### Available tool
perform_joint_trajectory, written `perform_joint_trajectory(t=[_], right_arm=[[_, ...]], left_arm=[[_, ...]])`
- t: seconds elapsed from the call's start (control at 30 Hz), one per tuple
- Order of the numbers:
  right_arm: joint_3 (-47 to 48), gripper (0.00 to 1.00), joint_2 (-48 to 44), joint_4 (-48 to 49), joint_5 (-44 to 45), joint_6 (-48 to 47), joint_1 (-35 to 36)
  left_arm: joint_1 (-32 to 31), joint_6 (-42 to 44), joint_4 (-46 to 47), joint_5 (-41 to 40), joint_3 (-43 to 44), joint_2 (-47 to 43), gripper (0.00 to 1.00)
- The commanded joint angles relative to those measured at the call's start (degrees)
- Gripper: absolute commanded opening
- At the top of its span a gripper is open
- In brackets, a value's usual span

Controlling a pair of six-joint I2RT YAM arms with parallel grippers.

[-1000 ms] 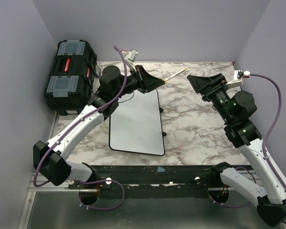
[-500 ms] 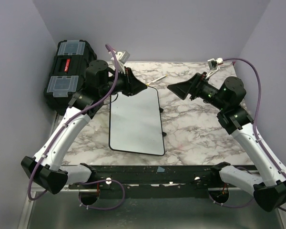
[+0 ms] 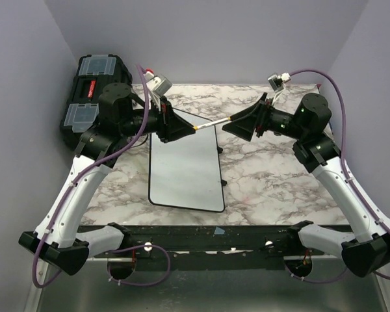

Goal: Write a sentence on the whiteboard
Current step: Open the pen cap from the whiteboard marker.

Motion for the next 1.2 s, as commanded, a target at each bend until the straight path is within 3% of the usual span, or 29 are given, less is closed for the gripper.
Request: perform_joint_trajectory(t=[0.0, 0.1, 0.23, 0.6, 0.93, 1.17], right_arm=[[0.31, 1.0, 1.14, 7.41, -12.46, 4.1, 0.12], [-2.21, 0.97, 1.36, 16.52, -17.46, 11.36, 0.12], [-4.95, 0.87, 2.65, 25.55, -20.76, 18.21, 0.12], [-4.35, 0.59, 5.06, 26.81, -20.83, 20.46, 0.13], [-3.61, 0.51, 7.09, 26.94, -20.8, 21.47, 0.1], [-3.56, 0.46, 7.16, 27.59, -21.35, 21.91, 0.17]], left_arm=[[0.11, 5.88, -2.26, 16.58, 0.93, -1.39, 0.0], [0.1, 5.87, -1.32, 17.12, 0.17, -1.5, 0.0], [0.17, 2.94, 4.34, 18.45, -1.78, -1.35, 0.0], [0.08, 0.65, 7.95, 21.57, 1.54, 4.55, 0.0], [-0.17, 1.09, 7.2, 23.07, 5.56, 9.31, 0.0], [-0.2, 4.26, 1.7, 25.02, 9.29, 12.47, 0.0]])
